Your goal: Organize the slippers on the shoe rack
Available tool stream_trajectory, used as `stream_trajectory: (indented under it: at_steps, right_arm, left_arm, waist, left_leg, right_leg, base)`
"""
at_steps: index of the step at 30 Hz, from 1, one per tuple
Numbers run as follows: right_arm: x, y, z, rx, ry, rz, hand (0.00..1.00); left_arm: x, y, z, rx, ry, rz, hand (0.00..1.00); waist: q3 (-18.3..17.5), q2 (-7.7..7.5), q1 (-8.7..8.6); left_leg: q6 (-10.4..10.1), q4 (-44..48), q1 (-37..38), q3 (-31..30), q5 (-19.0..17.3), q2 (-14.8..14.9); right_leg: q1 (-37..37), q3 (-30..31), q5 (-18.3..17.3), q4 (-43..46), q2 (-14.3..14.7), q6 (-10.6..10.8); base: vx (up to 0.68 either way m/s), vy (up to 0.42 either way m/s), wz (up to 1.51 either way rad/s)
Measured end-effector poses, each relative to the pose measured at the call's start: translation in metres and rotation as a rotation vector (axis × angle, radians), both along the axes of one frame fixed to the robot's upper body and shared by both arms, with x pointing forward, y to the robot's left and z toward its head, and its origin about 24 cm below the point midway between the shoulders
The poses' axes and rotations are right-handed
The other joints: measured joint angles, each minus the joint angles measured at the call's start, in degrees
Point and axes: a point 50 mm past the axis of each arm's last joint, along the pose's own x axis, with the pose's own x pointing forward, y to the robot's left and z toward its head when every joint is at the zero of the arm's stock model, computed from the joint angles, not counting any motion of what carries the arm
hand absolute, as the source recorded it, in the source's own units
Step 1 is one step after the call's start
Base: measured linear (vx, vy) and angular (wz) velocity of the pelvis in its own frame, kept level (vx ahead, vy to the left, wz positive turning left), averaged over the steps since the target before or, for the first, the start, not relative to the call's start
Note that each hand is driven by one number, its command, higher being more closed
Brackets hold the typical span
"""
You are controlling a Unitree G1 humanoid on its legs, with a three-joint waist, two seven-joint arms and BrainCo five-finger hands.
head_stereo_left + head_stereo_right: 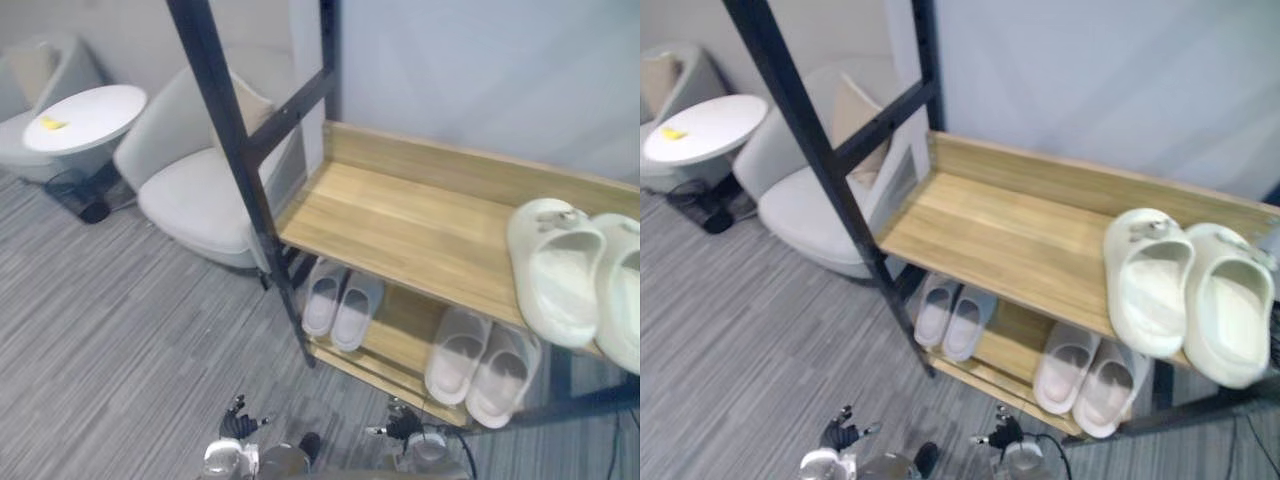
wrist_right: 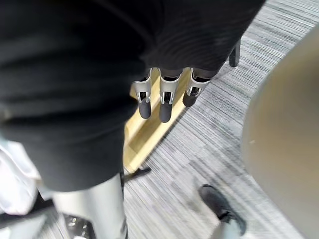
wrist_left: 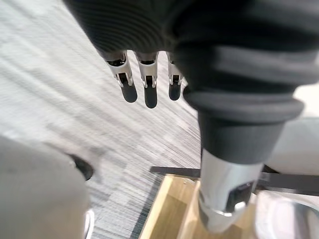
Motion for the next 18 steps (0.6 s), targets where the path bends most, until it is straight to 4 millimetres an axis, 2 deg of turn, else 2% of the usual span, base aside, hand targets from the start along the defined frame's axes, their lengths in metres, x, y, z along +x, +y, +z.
stream_trajectory:
  at_steps: [1, 2, 3, 4, 5, 6, 9, 10, 11, 13, 15, 16, 17, 18]
  right_arm:
    - [0.001, -0.005, 0.0, 0.003, -0.003, -0.037, 0.0]
    - [0.001, -0.008, 0.0, 0.003, -0.004, -0.054, 0.0]
    - [0.003, -0.017, 0.002, -0.002, -0.011, -0.11, 0.0]
    - [0.004, -0.02, 0.002, -0.002, -0.013, -0.125, 0.0]
    - [0.004, -0.024, 0.003, -0.009, -0.018, -0.141, 0.0]
    - [0.004, -0.025, 0.003, -0.012, -0.017, -0.142, 0.0]
    - [0.004, -0.024, 0.003, -0.015, -0.019, -0.142, 0.0]
    - [0.009, -0.024, 0.005, -0.014, -0.031, -0.139, 0.0]
    - [0.011, -0.024, 0.005, -0.015, -0.035, -0.139, 0.0]
    - [0.015, -0.019, 0.007, -0.004, -0.049, -0.136, 0.0]
    - [0.012, -0.012, 0.007, 0.015, -0.051, -0.137, 0.0]
    - [0.01, -0.01, 0.006, 0.019, -0.041, -0.136, 0.0]
    - [0.009, -0.01, 0.005, 0.02, -0.038, -0.137, 0.0]
    - [0.008, -0.009, 0.005, 0.021, -0.034, -0.136, 0.0]
  left_arm:
    - [0.002, 0.001, 0.002, 0.0, -0.012, 0.007, 0.0]
    - [0.002, 0.001, 0.002, -0.001, -0.014, 0.009, 0.0]
    - [0.004, -0.002, 0.002, -0.009, -0.018, 0.011, 0.0]
    - [0.004, -0.002, 0.002, -0.011, -0.018, 0.013, 0.0]
    - [0.004, -0.003, 0.002, -0.015, -0.018, 0.016, 0.0]
    - [0.004, -0.004, 0.002, -0.015, -0.018, 0.008, 0.0]
    - [0.01, -0.006, 0.003, -0.007, -0.028, -0.02, 0.0]
    - [0.011, -0.009, 0.003, -0.009, -0.026, -0.032, 0.0]
    - [0.013, -0.01, 0.003, -0.006, -0.028, -0.045, 0.0]
    - [0.015, -0.008, 0.004, 0.005, -0.029, -0.052, 0.0]
    - [0.009, -0.007, 0.002, 0.011, -0.014, -0.053, 0.0]
    - [0.007, -0.006, 0.001, 0.012, -0.008, -0.051, 0.0]
    - [0.007, -0.006, 0.001, 0.013, -0.008, -0.05, 0.0]
    - [0.006, -0.005, 0.001, 0.015, -0.006, -0.046, 0.0]
  waist:
    - [0.41, -0.3, 0.05]
    - [0.54, -0.47, -0.01]
    - [0.72, 0.47, -0.4]
    - [0.8, 0.71, -0.57]
    - [1.07, 1.01, -0.78]
    - [1.06, 1.02, -0.87]
    - [1.04, 1.29, -1.2]
    - [0.82, 2.01, -1.23]
    - [1.15, 2.15, -1.18]
    - [1.41, 1.09, -0.92]
    - [1.01, 0.7, -1.27]
    - [0.77, 0.57, -1.39]
    - [0.68, 0.42, -1.44]
    - [0.68, 0.16, -1.25]
  left_leg:
    - [0.96, -2.01, -0.9, 2.88, 3.04, 0.25]
    - [1.97, -2.07, -0.99, 5.24, 3.2, 0.57]
    - [3.35, 1.47, -2.88, 17.27, 1.36, 2.2]
    - [3.67, 3.11, -3.36, 21.17, 0.15, 2.83]
    - [5.14, 7.96, -3.86, 31.29, -3.02, 4.61]
    - [5.11, 11.08, -3.46, 37.44, -5.26, 6.14]
    - [5.63, 15.06, -2.91, 43.61, -9.43, 8.78]
    - [5.48, 15.81, -2.61, 47.64, -12.08, 10.8]
    - [5.85, 14.78, -2.63, 48.43, -13.73, 10.28]
    - [6.49, 11.79, -1.53, 47.47, -12.27, 7.93]
    - [8.15, 3.54, 2.51, 44.12, -8.53, 3.43]
    - [8.56, 1.11, 3.72, 42.01, -7.93, 1.53]
    - [8.74, 0.67, 3.9, 41.62, -7.98, 1.08]
    - [9.23, -0.54, 4.76, 40.4, -8.25, -0.25]
  right_leg:
    - [-0.2, -2.64, 0.66, -0.65, -0.84, -1.09]
    - [-0.18, -3.79, 0.77, -1.16, -1.11, -1.27]
    - [-0.21, -6.9, 1.32, -2.19, -1.4, -2.1]
    - [-0.28, -8.02, 1.38, -2.2, -1.66, -2.2]
    - [-0.27, -10.82, 1.39, -1.92, -2.66, -2.21]
    - [-0.26, -13.27, 1.4, -1.48, -3.63, -2.19]
    - [-0.19, -18.51, 1.61, -1.27, -5.19, -1.77]
    - [0.05, -20.55, 1.6, -1.16, -5.29, -0.37]
    - [0.62, -21.63, 0.79, -1.1, -5.21, 1.56]
    - [1.34, -22.02, 1.25, -2.28, -6.31, 2.31]
    - [4.81, -22.38, 2.84, -7.35, -6.87, 2.96]
    - [6.13, -22.62, 3.55, -8.02, -7.33, 3.71]
    - [6.32, -22.98, 3.66, -7.69, -7.76, 4.12]
    - [5.39, -23.21, 3.38, -2.76, -9.63, 4.9]
  base:
    - [-0.09, -0.089, 0.94]
    - [-0.11, -0.048, 0.97]
    - [-0.07, -0.02, 0.7]
    - [-0.14, -0.032, 1.0]
    - [-0.11, 0.008, 1.0]
    - [-0.13, 0.024, 1.03]
    - [-0.12, 0.139, 1.06]
    - [-0.09, 0.237, 0.96]
    - [-0.08, 0.231, 0.86]
    - [-0.04, 0.146, 0.49]
    - [-0.01, 0.19, 0.79]
    - [0.02, 0.153, 0.84]
    - [0.05, 0.147, 0.68]
    - [0.07, 0.142, 0.54]
